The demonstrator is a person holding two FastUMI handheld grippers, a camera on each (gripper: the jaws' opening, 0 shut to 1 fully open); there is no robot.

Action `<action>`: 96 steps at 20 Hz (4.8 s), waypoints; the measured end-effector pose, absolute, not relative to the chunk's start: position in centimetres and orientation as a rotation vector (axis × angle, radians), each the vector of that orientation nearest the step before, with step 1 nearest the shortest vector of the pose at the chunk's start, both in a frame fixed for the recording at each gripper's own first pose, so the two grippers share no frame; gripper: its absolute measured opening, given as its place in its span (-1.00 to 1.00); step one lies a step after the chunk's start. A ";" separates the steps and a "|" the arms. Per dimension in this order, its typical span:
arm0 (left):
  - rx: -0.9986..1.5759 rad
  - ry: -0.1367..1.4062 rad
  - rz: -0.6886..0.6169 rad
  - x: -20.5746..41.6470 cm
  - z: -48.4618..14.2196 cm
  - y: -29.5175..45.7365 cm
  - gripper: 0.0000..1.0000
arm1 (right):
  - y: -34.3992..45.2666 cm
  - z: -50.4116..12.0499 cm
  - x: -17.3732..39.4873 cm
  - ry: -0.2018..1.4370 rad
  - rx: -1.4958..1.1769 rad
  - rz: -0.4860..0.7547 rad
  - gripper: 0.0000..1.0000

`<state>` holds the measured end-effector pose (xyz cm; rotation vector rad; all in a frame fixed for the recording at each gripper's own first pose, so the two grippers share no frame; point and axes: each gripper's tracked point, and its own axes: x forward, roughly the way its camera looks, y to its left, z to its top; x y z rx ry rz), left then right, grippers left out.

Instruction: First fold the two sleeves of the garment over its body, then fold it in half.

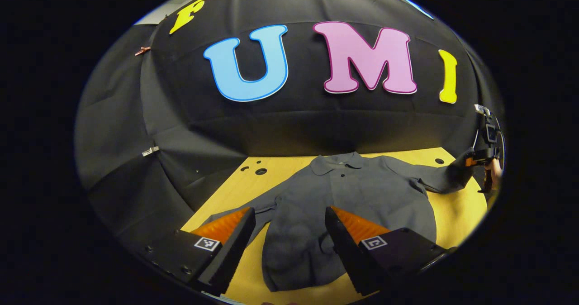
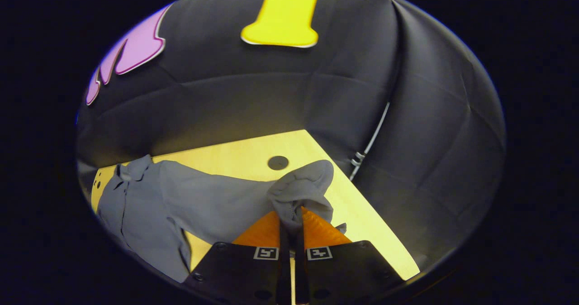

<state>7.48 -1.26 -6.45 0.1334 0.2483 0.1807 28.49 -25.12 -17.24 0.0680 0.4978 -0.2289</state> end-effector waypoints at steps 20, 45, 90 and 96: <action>-0.035 0.300 0.357 2.9 -10.0 9.9 0.95 | 7.6 -9.2 35.1 0.366 -0.123 0.202 -0.84; -0.192 0.319 0.616 -0.8 -13.4 25.2 0.95 | 41.2 -19.6 31.7 0.542 -0.108 0.558 -0.41; -0.254 0.637 0.463 4.0 -29.5 28.6 -0.69 | 7.4 -6.2 10.8 0.330 -0.161 0.197 0.96; -0.404 0.641 0.495 4.5 -27.4 27.4 -0.89 | 3.0 -6.8 11.6 0.333 -0.079 0.165 0.96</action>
